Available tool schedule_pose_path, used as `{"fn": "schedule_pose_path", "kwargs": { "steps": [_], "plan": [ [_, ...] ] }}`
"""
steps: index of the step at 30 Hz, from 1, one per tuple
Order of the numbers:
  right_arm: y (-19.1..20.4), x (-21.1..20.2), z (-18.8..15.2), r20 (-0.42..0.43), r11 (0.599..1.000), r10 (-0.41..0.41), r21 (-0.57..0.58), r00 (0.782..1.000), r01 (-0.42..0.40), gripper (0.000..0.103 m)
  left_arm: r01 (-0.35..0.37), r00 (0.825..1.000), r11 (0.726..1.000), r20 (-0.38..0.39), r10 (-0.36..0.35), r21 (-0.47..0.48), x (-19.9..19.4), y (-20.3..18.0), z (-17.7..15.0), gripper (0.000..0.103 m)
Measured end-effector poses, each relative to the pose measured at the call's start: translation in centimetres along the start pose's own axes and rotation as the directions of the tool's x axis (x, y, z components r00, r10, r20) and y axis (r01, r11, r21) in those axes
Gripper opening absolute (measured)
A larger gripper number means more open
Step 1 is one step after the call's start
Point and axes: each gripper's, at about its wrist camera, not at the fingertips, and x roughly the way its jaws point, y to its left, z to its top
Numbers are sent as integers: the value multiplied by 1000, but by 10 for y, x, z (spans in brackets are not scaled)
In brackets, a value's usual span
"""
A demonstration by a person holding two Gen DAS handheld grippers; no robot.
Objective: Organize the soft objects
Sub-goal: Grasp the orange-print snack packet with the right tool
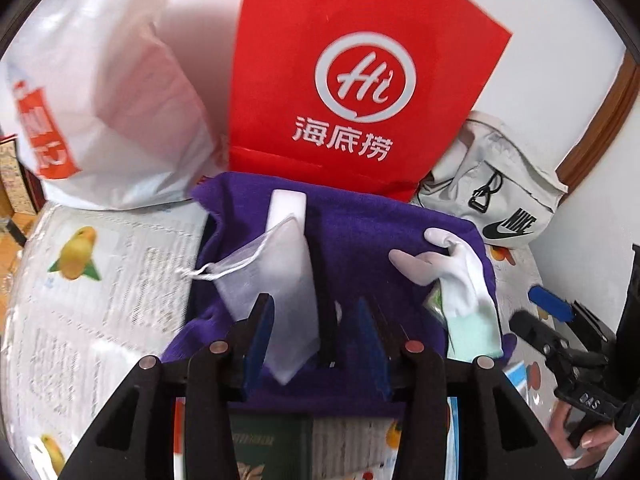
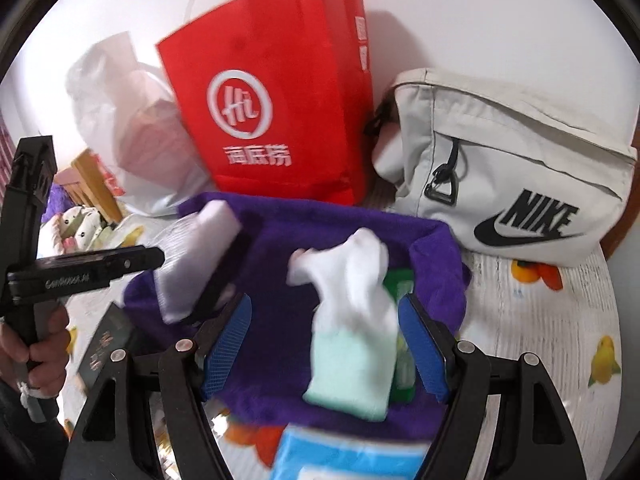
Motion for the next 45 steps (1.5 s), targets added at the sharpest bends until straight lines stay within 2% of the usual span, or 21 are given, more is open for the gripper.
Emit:
{"fn": "schedule_pose_path", "kwargs": {
  "steps": [4, 9, 13, 16, 21, 25, 27, 33, 36, 39, 41, 45],
  "plan": [
    [23, -29, -24, -6, 1000, 13, -13, 1000, -13, 75, 14, 998, 1000, 61, -13, -20, -31, 9, -18, 42],
    [59, -48, -55, -37, 999, 33, -42, 999, -35, 75, 27, 998, 999, 58, -24, -44, -65, 30, -45, 43],
    [88, -53, -85, -76, 996, 76, -36, 994, -79, 75, -57, 996, 998, 68, 59, -38, -85, 45, -71, 43],
    [104, -47, -100, -108, 994, 101, -33, 989, -105, 75, -89, 994, 995, 57, 92, -52, -94, 62, -94, 43],
    [135, -31, -121, -157, 993, 67, -89, 985, -82, 75, -132, 990, 989, 33, 134, -65, -99, 86, -128, 43],
    [150, -8, -132, -203, 991, 42, -114, 978, -67, 75, -126, 992, 986, 16, 128, -108, -103, 106, -151, 43],
    [151, 3, -136, -198, 993, 30, -107, 980, -52, 75, -116, 993, 984, 12, 119, -132, -104, 115, -161, 43],
    [154, 37, -142, -277, 995, -18, -101, 961, -10, 76, -105, 994, 981, -11, 105, -166, -102, 132, -174, 43],
    [163, 43, -143, -256, 988, -79, -146, 963, 42, 75, -88, 996, 980, -13, 87, -177, -100, 138, -176, 45],
    [167, 44, -144, -228, 987, -90, -153, 970, 55, 67, -81, 997, 979, -13, 80, -185, -98, 141, -176, 48],
    [170, 42, -145, -226, 983, -84, -176, 971, 44, 57, -74, 997, 979, -14, 73, -192, -97, 143, -177, 48],
    [174, 36, -149, -208, 979, -76, -200, 975, 33, 44, -63, 998, 976, -22, 60, -207, -94, 147, -181, 48]
  ]
}}
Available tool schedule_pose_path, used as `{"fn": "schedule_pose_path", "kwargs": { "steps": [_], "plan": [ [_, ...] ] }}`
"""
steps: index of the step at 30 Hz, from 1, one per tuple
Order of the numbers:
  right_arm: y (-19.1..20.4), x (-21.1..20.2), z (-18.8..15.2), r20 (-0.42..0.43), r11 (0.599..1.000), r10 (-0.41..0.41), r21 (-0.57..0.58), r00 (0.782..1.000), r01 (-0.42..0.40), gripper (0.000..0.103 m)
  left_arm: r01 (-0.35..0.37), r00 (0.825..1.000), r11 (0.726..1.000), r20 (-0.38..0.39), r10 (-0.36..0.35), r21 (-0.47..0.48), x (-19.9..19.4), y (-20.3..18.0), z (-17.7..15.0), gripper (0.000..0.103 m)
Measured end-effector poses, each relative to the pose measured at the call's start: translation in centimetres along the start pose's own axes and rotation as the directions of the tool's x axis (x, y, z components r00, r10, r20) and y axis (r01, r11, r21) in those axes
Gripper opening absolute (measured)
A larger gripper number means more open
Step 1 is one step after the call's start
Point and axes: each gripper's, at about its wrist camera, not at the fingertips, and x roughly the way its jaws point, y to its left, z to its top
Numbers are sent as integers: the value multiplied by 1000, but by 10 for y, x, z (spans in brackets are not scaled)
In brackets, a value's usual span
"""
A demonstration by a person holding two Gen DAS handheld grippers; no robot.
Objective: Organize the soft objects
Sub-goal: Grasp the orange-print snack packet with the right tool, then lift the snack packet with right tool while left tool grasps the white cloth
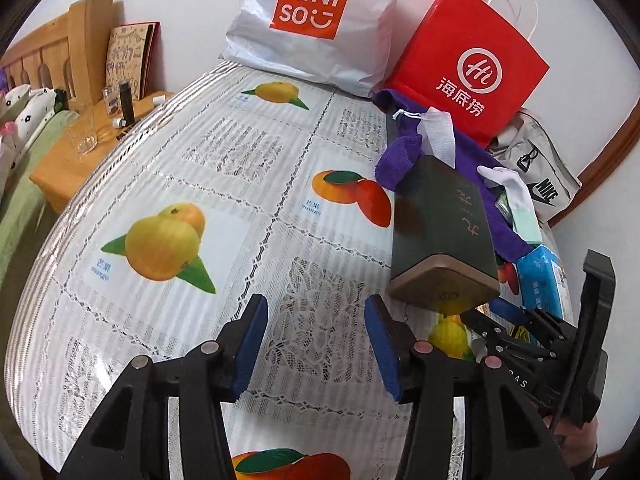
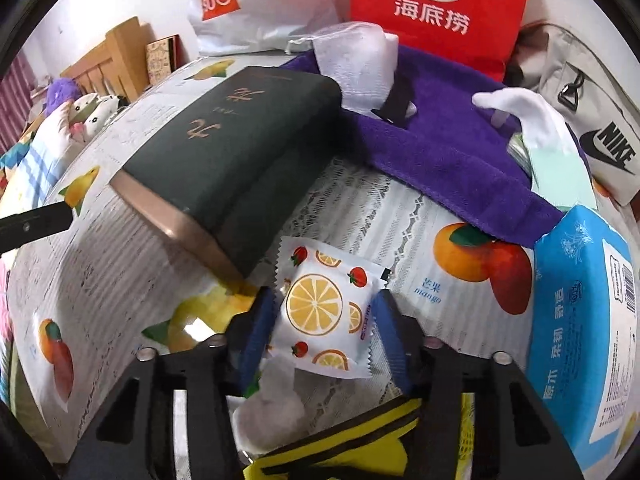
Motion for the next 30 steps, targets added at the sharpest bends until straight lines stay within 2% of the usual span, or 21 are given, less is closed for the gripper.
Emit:
{"fn": "schedule_pose_path", "kwargs": {
  "steps": [3, 4, 5, 8, 12, 19, 23, 30],
  "plan": [
    [1, -2, -3, 17, 1000, 12, -17, 1000, -12, 38, -1, 1000, 1000, -10, 1, 5, 1, -1, -3, 48],
    [3, -1, -2, 19, 1000, 23, -16, 1000, -23, 33, -2, 1000, 1000, -11, 2, 8, 0, -2, -5, 48],
    [1, -2, -2, 21, 999, 30, -14, 999, -29, 20, -1, 1000, 1000, -12, 1, 11, 0, -2, -5, 48],
    [-8, -5, -5, 26, 998, 66, 10, 997, -66, 15, 3, 1000, 999, -3, -3, 35, -7, -6, -10, 48],
    [-14, -20, -7, 78, 997, 64, 26, 995, -66, 15, -1, 1000, 997, -7, 2, 73, -10, -15, -17, 48],
    [-22, -67, -17, 191, 996, 61, 55, 980, -73, 15, 49, 998, 988, -50, -42, 148, -5, -44, -37, 48],
    [-30, -99, -32, 253, 994, 50, 81, 966, -73, 15, 93, 994, 977, -74, -80, 192, 1, -65, -46, 48],
    [-56, -137, -73, 282, 990, -8, 137, 959, -32, 15, 120, 989, 947, -114, -89, 298, 18, -104, -56, 48]
  ]
}}
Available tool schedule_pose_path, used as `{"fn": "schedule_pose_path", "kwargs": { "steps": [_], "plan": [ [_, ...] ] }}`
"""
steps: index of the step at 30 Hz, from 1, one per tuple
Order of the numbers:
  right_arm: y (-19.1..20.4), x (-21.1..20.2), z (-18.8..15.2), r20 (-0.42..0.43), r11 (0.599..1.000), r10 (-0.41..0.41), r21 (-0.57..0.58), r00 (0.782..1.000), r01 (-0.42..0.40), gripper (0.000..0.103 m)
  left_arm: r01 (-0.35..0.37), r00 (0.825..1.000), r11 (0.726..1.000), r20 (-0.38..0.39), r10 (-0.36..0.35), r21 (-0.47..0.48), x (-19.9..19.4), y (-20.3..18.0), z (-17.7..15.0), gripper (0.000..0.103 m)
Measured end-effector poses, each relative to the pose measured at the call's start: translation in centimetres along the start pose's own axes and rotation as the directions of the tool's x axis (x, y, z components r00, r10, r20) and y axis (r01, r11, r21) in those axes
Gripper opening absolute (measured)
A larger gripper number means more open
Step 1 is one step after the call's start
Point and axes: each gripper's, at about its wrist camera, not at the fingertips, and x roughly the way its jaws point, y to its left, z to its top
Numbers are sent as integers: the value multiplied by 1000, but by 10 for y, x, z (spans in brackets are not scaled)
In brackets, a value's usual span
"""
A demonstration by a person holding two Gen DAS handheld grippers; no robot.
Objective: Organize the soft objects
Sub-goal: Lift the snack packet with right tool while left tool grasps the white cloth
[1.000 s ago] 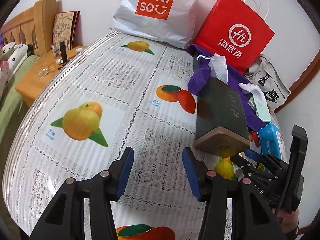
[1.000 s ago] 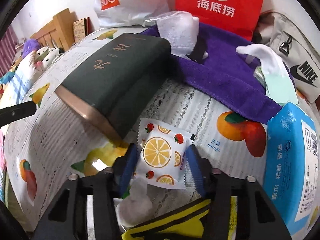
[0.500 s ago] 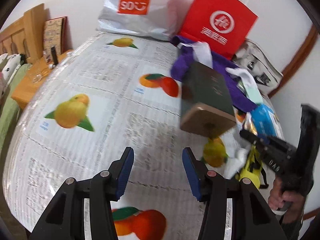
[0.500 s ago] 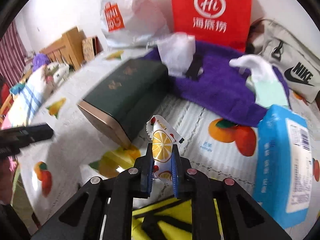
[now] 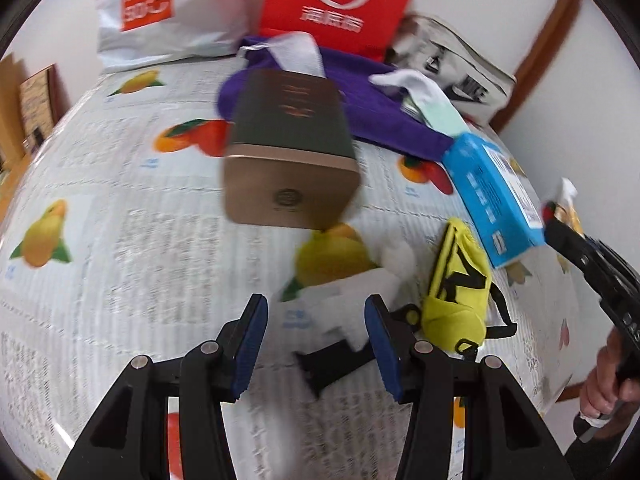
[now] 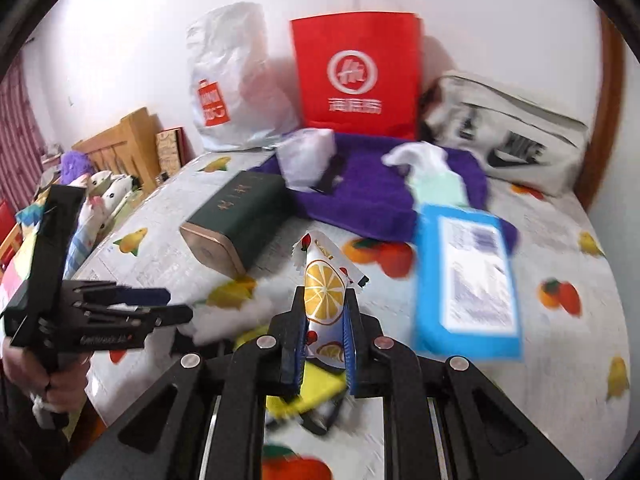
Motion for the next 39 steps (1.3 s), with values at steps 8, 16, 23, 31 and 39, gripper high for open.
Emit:
{"fn": "schedule_pose_path", "kwargs": {
  "steps": [8, 16, 23, 31, 39],
  "plan": [
    [-48, -13, -57, -90, 992, -85, 86, 992, 93, 15, 15, 999, 997, -36, -13, 72, 25, -26, 6, 57],
    [-73, 5, -93, -154, 981, -110, 140, 982, 132, 17, -87, 996, 977, 3, 88, 196, 36, -51, 6, 57],
    [-78, 9, -104, -111, 978, -67, 190, 992, 87, 20, -152, 988, 969, 40, 147, 193, 33, -45, 9, 15],
    [-80, 9, -105, -84, 972, -50, 226, 995, 68, 20, -123, 992, 986, 53, 117, 114, 18, -25, 5, 9],
    [-81, 9, -100, -123, 968, -45, 241, 991, 74, 20, -114, 992, 992, 65, 110, 51, -3, -15, -3, 9]
  ]
}}
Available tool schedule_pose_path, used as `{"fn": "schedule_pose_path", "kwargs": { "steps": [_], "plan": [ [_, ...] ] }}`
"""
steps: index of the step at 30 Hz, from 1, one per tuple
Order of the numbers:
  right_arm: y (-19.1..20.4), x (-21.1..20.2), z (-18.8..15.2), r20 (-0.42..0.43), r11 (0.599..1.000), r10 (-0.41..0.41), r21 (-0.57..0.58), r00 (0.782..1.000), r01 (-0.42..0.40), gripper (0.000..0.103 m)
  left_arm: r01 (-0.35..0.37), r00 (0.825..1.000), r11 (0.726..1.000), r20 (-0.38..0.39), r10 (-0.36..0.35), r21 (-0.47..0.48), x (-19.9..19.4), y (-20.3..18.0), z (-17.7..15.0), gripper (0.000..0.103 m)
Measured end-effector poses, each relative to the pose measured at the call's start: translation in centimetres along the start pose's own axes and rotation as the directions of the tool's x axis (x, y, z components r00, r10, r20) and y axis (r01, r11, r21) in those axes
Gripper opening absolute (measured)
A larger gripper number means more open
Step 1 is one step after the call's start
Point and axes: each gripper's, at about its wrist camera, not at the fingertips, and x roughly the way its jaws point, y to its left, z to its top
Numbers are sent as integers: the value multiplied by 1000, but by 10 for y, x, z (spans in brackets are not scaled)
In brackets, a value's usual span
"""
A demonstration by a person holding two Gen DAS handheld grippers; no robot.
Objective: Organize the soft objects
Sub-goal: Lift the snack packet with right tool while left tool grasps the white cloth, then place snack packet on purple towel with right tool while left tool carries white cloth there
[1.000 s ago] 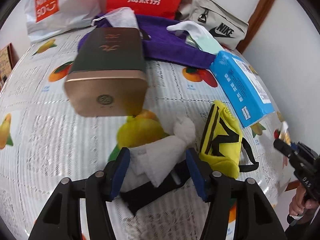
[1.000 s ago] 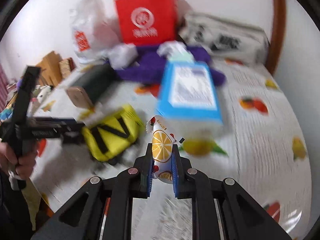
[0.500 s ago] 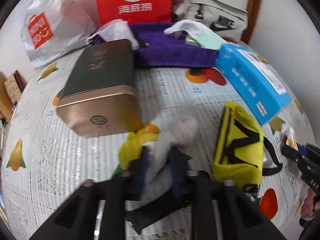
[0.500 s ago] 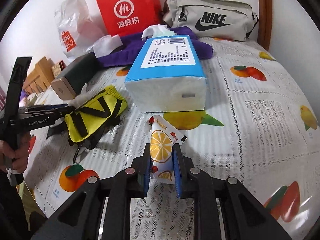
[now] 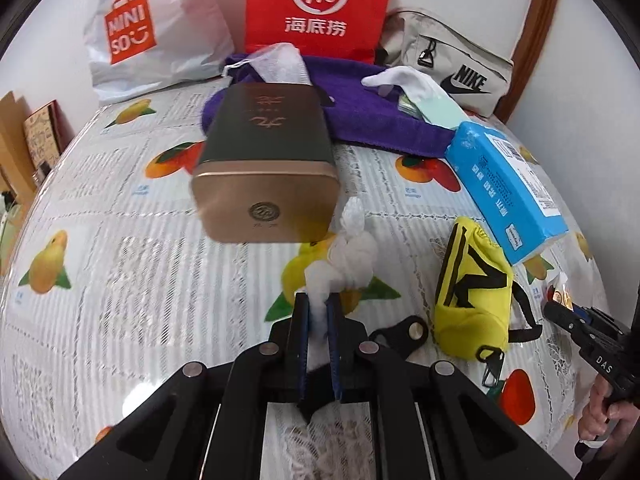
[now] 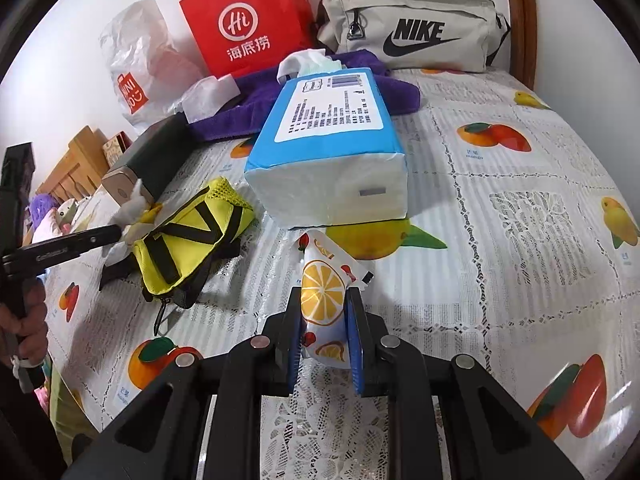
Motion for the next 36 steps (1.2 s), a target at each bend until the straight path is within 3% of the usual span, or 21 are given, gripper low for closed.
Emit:
{"fn": "schedule_pose_path", "kwargs": {
  "steps": [7, 18, 36],
  "plan": [
    [1, -10, 3, -16, 1000, -20, 2, 1000, 20, 19, 20, 1000, 996, 8, -19, -82, -14, 16, -9, 9],
    [16, -54, 22, 74, 998, -52, -30, 996, 55, 19, 18, 997, 991, 83, -7, -130, -53, 31, -9, 9],
    [35, -80, 81, 147, 997, -39, -65, 988, 49, 19, 22, 987, 993, 163, -2, -118, -84, 30, 43, 9]
  ]
}}
